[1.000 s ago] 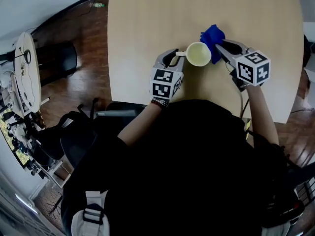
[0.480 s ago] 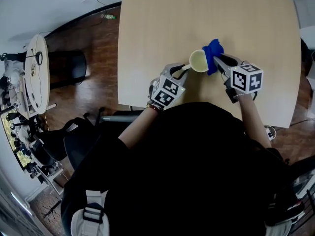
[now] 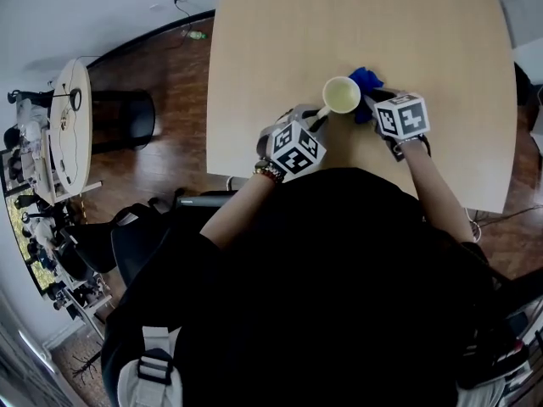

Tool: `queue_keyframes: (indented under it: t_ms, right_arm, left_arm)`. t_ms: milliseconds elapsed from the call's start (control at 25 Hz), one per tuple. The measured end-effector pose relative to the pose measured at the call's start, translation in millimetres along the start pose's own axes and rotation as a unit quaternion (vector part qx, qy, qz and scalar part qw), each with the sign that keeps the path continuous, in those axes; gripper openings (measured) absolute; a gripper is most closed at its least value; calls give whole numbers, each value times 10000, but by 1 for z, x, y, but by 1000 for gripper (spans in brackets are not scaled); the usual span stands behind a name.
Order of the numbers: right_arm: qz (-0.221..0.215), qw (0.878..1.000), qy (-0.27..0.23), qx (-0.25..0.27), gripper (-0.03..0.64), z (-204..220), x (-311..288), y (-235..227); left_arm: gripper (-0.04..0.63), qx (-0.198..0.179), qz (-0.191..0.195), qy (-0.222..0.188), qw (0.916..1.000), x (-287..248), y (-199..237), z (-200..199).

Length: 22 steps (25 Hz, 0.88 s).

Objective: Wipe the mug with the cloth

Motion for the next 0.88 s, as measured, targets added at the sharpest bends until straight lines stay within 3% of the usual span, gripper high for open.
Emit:
queue_keyframes:
  t_ms: [200, 360, 600, 880]
  right_arm:
    - [-269, 9963, -518, -636, 72, 1, 19, -1]
    - [-596, 9930, -796, -644, 71, -1, 47, 6]
    - [-433, 9951, -454, -769, 71, 22, 42, 10]
    - [-131, 9984, 471, -278, 72, 33, 19, 16]
  left_arm:
    - [74, -225, 153, 194, 9994, -1, -8, -7]
    - [82, -558, 390, 376, 9970, -3, -21, -19]
    - [97, -855, 795, 336, 9926, -9, -30, -30]
    - [100, -963, 920, 362, 9904, -11, -30, -35]
Point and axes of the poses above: the fingertips, and each gripper's own axes: x backward along the fingers, y to its left, z out of its underside, the point moved 10 cm from there along x, backward along the fingers, and after that the axes turned 1 degree about -z, right-handed, at the moved point
